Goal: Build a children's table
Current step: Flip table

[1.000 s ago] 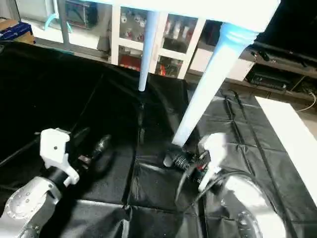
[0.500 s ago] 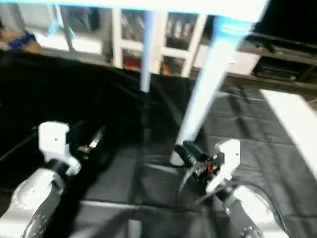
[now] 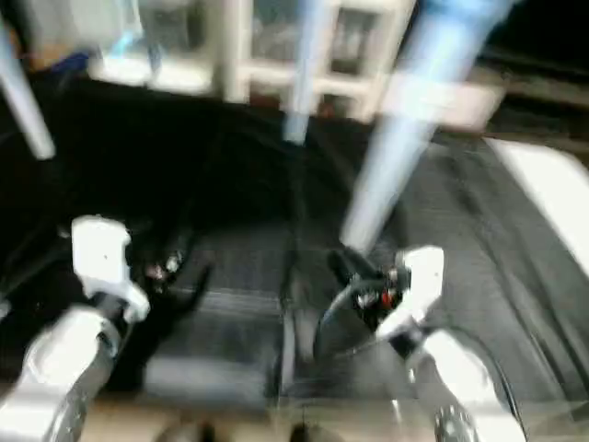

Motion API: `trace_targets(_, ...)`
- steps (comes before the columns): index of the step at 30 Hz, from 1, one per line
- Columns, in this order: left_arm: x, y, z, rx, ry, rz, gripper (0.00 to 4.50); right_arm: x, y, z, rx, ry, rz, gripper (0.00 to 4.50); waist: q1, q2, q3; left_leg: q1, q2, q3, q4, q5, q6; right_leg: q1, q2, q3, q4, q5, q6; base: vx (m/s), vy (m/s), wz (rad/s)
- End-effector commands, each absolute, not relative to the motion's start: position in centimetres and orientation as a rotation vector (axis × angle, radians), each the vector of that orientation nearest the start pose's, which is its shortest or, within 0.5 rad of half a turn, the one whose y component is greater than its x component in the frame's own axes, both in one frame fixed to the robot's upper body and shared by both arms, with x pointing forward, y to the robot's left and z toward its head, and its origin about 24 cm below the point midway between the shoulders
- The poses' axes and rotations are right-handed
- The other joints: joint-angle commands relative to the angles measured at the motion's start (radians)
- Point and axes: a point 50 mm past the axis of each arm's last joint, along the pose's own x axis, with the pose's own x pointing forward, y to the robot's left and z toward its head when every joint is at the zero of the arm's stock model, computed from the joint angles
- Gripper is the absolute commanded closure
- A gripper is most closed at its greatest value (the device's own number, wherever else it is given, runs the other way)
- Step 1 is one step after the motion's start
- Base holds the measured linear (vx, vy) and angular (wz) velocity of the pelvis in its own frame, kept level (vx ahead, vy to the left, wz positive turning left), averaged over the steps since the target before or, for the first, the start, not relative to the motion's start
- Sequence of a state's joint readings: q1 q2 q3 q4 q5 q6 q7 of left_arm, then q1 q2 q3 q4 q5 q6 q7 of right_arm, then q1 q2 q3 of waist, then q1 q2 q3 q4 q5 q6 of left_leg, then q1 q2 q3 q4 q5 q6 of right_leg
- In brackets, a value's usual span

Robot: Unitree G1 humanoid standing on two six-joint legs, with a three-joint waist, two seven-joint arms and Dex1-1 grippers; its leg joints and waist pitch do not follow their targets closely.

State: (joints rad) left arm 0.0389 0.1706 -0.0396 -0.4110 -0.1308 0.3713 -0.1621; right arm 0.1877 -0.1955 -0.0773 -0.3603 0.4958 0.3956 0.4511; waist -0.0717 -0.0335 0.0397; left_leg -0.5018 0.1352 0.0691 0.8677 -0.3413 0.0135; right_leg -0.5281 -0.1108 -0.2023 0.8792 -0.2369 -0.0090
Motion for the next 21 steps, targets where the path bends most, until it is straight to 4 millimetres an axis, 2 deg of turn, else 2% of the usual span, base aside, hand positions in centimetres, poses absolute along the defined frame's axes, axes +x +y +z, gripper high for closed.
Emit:
trace_targets(1,23.8,15.0,9.1,0.033,0.015,-0.240,0.99,21.8,-17.1,6.9,0.281,0.102,0.441,3.20,0.025,0.058,-0.008,-0.094,0.045,-0.023,-0.351,-0.713,-0.079,0.103,0.071,-0.004,0.082,-0.410,-0.015,-0.270,0.074,0.00)
trace_targets(2,23.8,15.0,9.1,0.033,0.015,-0.240,0.99,21.8,-17.1,6.9,0.281,0.102,0.441,3.20,0.032,0.051,-0.017,-0.095,0.021,-0.018,-0.352,-0.790,-0.130,0.157,0.077,0.007,0.065,-0.456,-0.004,-0.462,0.051,-0.22)
trace_targets(3,23.9,15.1,9.0,0.024,0.023,-0.226,0.99,22.1,-17.1,6.5,0.270,0.127,0.407,3.20,0.042,-0.041,-0.102,-0.101,-0.010,0.021,-0.280,-0.490,-0.246,0.270,0.010,0.121,-0.045,-0.676,-0.014,-0.419,0.032,-0.30)
trace_targets(4,24.0,15.1,8.9,0.025,0.028,-0.212,0.99,22.4,-17.3,5.8,0.268,0.163,0.358,3.20,0.016,-0.078,-0.121,-0.023,-0.032,0.014,-0.102,-0.273,-0.268,0.186,-0.131,0.151,-0.156,-0.876,0.021,-0.419,0.032,-0.30)
trace_targets(5,24.2,15.2,8.8,0.029,0.034,-0.199,0.99,22.6,-17.5,5.3,0.263,0.198,0.312,3.20,0.028,-0.053,-0.063,-0.017,-0.011,0.000,0.053,-0.045,-0.127,0.151,-0.239,0.219,-0.379,-1.031,-0.069,-0.226,0.035,-0.33)
trace_targets(6,24.3,15.3,8.6,0.032,0.045,-0.190,0.99,22.8,-17.6,4.8,0.244,0.218,0.287,3.20,0.025,-0.086,-0.015,-0.076,-0.015,0.013,0.066,-0.019,-0.101,0.202,-0.209,0.187,-0.384,-1.006,-0.079,-0.182,0.072,-0.34)
trace_targets(7,24.3,15.3,8.5,0.036,0.054,-0.185,0.99,22.9,-17.7,4.6,0.228,0.229,0.273,3.20,0.054,-0.056,0.015,0.028,0.011,-0.006,0.040,-0.016,-0.137,0.200,-0.227,0.150,-0.394,-1.006,-0.151,-0.182,0.072,-0.34)
trace_targets(8,24.3,15.5,8.3,0.036,0.051,-0.172,0.99,23.0,-17.7,4.4,0.229,0.231,0.262,3.20,0.042,-0.046,0.015,0.096,0.022,-0.033,0.008,-0.124,-0.164,0.238,-0.211,0.109,-0.377,-0.958,-0.147,-0.248,0.093,-0.26)
trace_targets(9,24.2,15.8,8.0,0.044,0.050,-0.145,0.99,23.2,-17.7,4.4,0.224,0.214,0.251,3.20,0.045,-0.033,0.006,0.133,0.030,-0.046,-0.032,-0.177,-0.164,0.252,-0.193,0.091,-0.363,-0.881,-0.122,-0.200,0.132,-0.10)
trace_targets(10,24.2,15.8,8.0,0.044,0.050,-0.145,0.99,23.2,-17.7,4.4,0.224,0.214,0.251,3.20,0.039,-0.016,-0.012,0.157,0.052,-0.060,-0.107,-0.270,-0.174,0.268,-0.157,0.069,-0.335,-0.747,-0.084,-0.200,0.132,-0.10)
trace_targets(11,24.2,15.9,8.0,0.047,0.050,-0.138,0.99,23.3,-17.6,4.5,0.226,0.207,0.257,3.20,0.015,0.040,-0.038,0.184,0.094,-0.117,-0.285,-0.462,-0.204,0.272,-0.036,0.057,-0.223,-0.251,-0.070,-0.201,0.137,0.04)
trace_targets(12,24.2,16.1,8.0,0.052,0.055,-0.131,0.99,23.3,-17.4,4.6,0.236,0.205,0.276,3.20,0.005,0.026,-0.019,0.178,0.118,-0.145,-0.357,-0.550,-0.079,0.252,-0.011,0.077,-0.212,0.004,-0.038,-0.207,0.114,0.07)
trace_targets(13,24.2,16.0,8.0,0.052,0.052,-0.138,0.99,23.2,-17.3,4.6,0.236,0.205,0.281,3.20,0.001,0.030,-0.007,0.178,0.102,-0.127,-0.359,-0.586,-0.080,0.256,-0.021,0.093,-0.237,-0.002,-0.029,-0.207,0.114,0.07)
trace_targets(14,24.4,16.0,8.4,0.060,0.031,-0.167,0.99,23.1,-17.0,4.4,0.238,0.211,0.304,3.20,0.003,0.025,-0.005,0.173,0.096,-0.118,-0.361,-0.607,-0.099,0.263,-0.027,0.100,-0.253,-0.049,-0.027,-0.172,0.094,0.06)
trace_targets(15,24.4,16.0,8.6,0.067,0.016,-0.172,0.99,23.1,-16.9,4.3,0.230,0.215,0.315,3.20,0.012,0.017,0.004,0.181,0.088,-0.101,-0.355,-0.625,-0.140,0.248,-0.037,0.113,-0.290,-0.178,-0.028,-0.123,0.046,0.10)
trace_targets(16,24.5,16.0,8.8,0.068,0.004,-0.171,0.99,23.0,-16.8,4.1,0.216,0.219,0.322,3.20,0.016,-0.001,0.012,0.194,0.083,-0.077,-0.345,-0.674,-0.172,0.240,-0.054,0.117,-0.331,-0.403,-0.030,-0.123,0.046,0.10)
trace_targets(17,24.5,16.0,8.9,0.067,0.003,-0.167,0.99,23.0,-16.7,4.0,0.207,0.223,0.322,3.20,0.017,-0.003,0.016,0.208,0.077,-0.062,-0.337,-0.694,-0.180,0.229,-0.055,0.116,-0.353,-0.514,-0.026,-0.068,0.004,0.15)
trace_targets(18,24.5,15.8,8.8,0.069,0.005,-0.163,0.99,23.1,-16.7,3.6,0.204,0.229,0.308,3.20,0.017,-0.013,0.011,0.230,0.069,-0.042,-0.324,-0.678,-0.165,0.228,-0.054,0.109,-0.378,-0.655,-0.019,0.000,0.000,0.00)
trace_targets(19,24.5,15.8,8.7,0.070,0.007,-0.163,0.99,23.2,-16.6,3.6,0.206,0.230,0.304,3.20,0.022,-0.015,0.006,0.250,0.064,-0.021,-0.321,-0.634,-0.138,0.231,-0.048,0.105,-0.393,-0.689,-0.024,0.000,0.000,0.00)
trace_targets(20,24.5,15.8,8.7,0.070,0.008,-0.163,0.99,23.2,-16.6,3.6,0.207,0.231,0.303,3.20,0.020,-0.017,0.005,0.249,0.064,-0.016,-0.328,-0.615,-0.126,0.239,-0.044,0.103,-0.395,-0.682,-0.026,0.000,0.000,0.00)
trace_targets(21,24.4,15.9,8.2,0.039,0.014,-0.150,0.99,23.2,-16.5,3.3,0.221,0.238,0.305,3.20,0.021,-0.017,0.002,0.252,0.063,-0.002,-0.339,-0.584,-0.106,0.255,-0.039,0.100,-0.402,-0.675,-0.029,0.000,0.000,0.00)
